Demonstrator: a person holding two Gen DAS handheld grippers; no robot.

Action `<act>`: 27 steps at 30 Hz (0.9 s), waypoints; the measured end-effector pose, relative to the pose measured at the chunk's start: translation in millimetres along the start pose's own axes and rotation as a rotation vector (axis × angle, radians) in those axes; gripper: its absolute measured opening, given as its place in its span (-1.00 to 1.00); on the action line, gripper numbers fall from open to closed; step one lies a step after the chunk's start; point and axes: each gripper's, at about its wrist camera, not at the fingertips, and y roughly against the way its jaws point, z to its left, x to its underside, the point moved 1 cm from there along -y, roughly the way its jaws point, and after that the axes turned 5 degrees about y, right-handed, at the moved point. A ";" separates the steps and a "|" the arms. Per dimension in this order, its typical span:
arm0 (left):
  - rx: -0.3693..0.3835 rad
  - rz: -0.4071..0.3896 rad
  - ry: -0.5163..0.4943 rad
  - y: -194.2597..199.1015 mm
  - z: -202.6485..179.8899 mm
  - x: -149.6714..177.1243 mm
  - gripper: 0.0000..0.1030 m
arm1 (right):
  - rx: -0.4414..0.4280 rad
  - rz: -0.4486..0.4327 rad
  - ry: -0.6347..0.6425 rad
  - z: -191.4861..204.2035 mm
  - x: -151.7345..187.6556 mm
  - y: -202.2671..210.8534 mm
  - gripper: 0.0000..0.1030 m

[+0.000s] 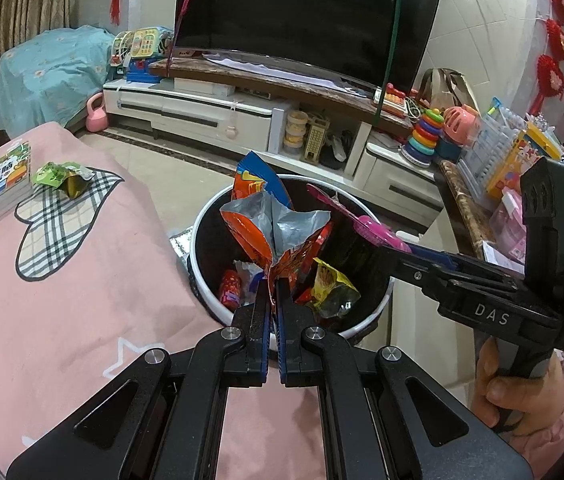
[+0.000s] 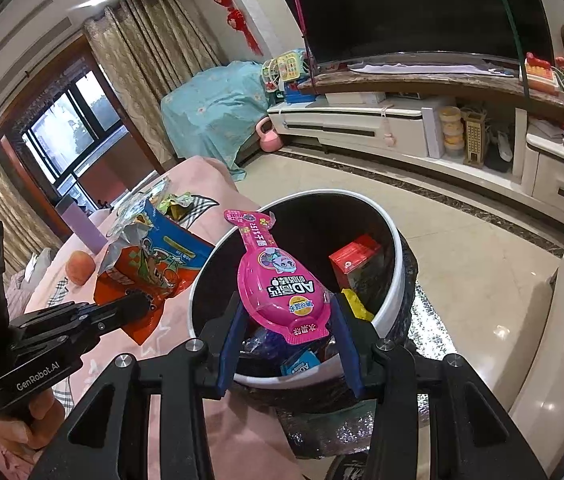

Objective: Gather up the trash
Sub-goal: 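Lower both items into the bin and open both tools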

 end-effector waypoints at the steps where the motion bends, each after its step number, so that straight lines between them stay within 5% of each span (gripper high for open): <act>1: 0.000 0.001 0.000 -0.4 -0.5 -0.2 -0.95 | 0.000 0.002 0.000 0.3 -0.5 -0.7 -0.17; 27: -0.031 0.056 -0.010 -29.7 -4.4 -13.6 -0.95 | 0.022 0.053 0.005 -5.9 -10.4 -15.9 -0.16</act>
